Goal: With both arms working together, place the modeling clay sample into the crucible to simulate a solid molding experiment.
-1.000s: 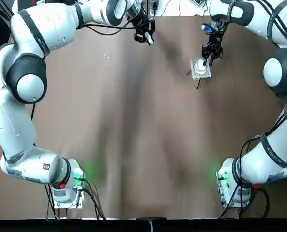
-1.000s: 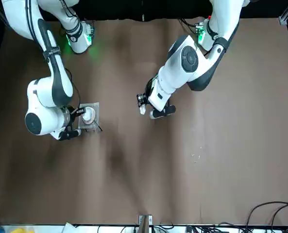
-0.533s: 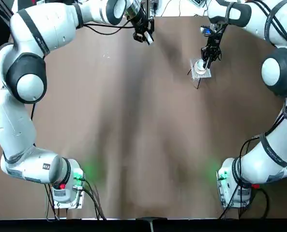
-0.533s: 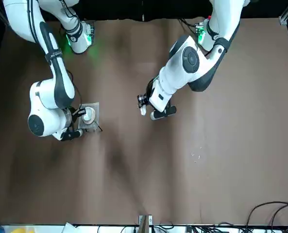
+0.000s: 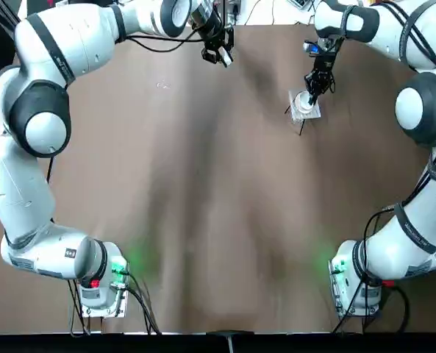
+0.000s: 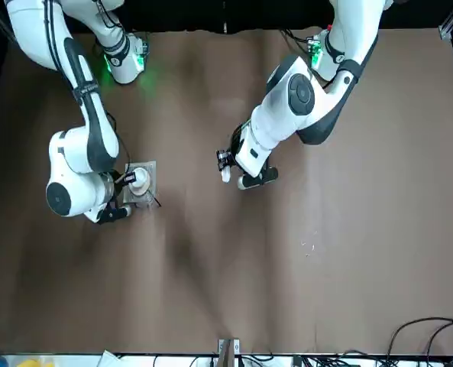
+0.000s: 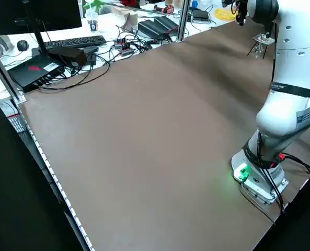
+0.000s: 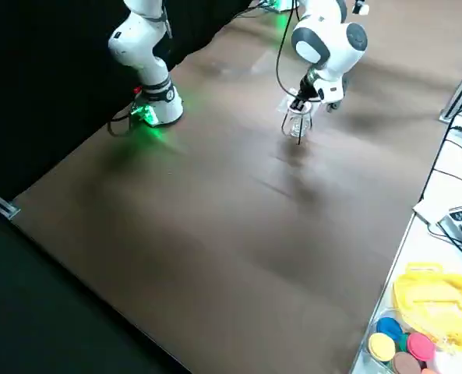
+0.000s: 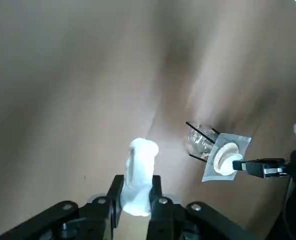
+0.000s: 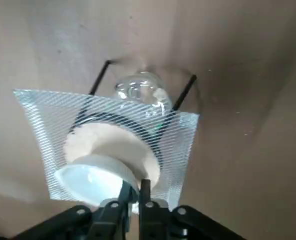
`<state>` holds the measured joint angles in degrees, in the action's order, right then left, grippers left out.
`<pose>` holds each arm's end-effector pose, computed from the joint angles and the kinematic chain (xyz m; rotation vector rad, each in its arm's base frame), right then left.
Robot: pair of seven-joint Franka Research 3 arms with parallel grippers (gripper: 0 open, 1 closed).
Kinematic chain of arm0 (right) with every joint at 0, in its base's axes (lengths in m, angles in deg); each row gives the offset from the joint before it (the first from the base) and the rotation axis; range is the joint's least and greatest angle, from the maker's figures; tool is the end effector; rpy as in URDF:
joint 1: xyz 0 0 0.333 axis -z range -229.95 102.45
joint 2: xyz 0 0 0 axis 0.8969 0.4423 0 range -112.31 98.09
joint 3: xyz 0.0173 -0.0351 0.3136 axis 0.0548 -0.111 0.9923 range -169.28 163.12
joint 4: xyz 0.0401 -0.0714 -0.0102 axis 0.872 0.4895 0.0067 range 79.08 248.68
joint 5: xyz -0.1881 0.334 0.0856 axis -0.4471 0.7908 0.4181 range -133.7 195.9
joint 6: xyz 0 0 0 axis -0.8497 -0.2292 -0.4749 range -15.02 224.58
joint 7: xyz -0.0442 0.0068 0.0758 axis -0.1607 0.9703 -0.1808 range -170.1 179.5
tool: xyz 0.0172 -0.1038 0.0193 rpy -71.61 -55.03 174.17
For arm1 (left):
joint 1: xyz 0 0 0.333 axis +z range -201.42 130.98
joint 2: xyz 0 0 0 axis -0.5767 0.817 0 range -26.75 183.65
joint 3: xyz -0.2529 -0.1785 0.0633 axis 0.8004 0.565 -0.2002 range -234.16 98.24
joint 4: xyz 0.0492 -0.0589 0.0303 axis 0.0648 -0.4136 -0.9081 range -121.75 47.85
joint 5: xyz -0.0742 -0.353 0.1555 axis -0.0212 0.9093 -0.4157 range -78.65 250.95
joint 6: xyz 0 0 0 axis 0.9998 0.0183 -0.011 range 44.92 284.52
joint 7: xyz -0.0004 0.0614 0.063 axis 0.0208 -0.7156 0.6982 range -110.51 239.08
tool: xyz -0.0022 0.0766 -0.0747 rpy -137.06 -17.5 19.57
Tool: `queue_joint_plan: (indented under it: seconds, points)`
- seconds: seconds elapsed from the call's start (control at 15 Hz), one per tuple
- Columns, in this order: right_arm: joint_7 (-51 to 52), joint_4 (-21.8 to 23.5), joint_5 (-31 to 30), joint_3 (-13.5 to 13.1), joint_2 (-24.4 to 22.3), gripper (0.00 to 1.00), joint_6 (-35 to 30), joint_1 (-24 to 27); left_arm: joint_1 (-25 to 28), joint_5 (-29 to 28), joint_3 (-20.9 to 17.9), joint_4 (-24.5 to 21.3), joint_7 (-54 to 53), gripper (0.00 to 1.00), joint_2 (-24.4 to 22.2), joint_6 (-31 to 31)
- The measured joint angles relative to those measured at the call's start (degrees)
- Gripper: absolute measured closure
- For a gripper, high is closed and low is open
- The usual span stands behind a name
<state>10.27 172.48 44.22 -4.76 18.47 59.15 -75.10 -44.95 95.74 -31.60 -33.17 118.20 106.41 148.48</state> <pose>0.5915 0.1230 0.2924 -2.8687 -0.2526 0.6812 0.5379 -0.4567 0.4534 2.5970 0.4257 -0.1600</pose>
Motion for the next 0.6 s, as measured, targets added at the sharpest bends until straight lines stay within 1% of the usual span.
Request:
queue_joint_plan:
  seconds: [0.13, 0.47, 0.6]
  points:
    - [0.0, -0.6, 0.2, 0.0, -0.3, 0.94, -0.7, 0.0, 0.0, 0.0, 0.0, 0.0, 0.0, 0.73, 0.0, 0.0]
    - [0.0, -1.0, 0.2, 0.0, -0.2, 0.94, -2.3, 0.0, 0.0, 0.0, 0.0, 0.3, 0.0, 0.73, 0.0, 0.0]
    - [0.0, -2.0, 2.0, 0.0, -0.2, 0.94, -4.0, 0.0, -0.2, 0.3, 0.2, 1.5, 0.0, 0.73, 0.0, 0.1]
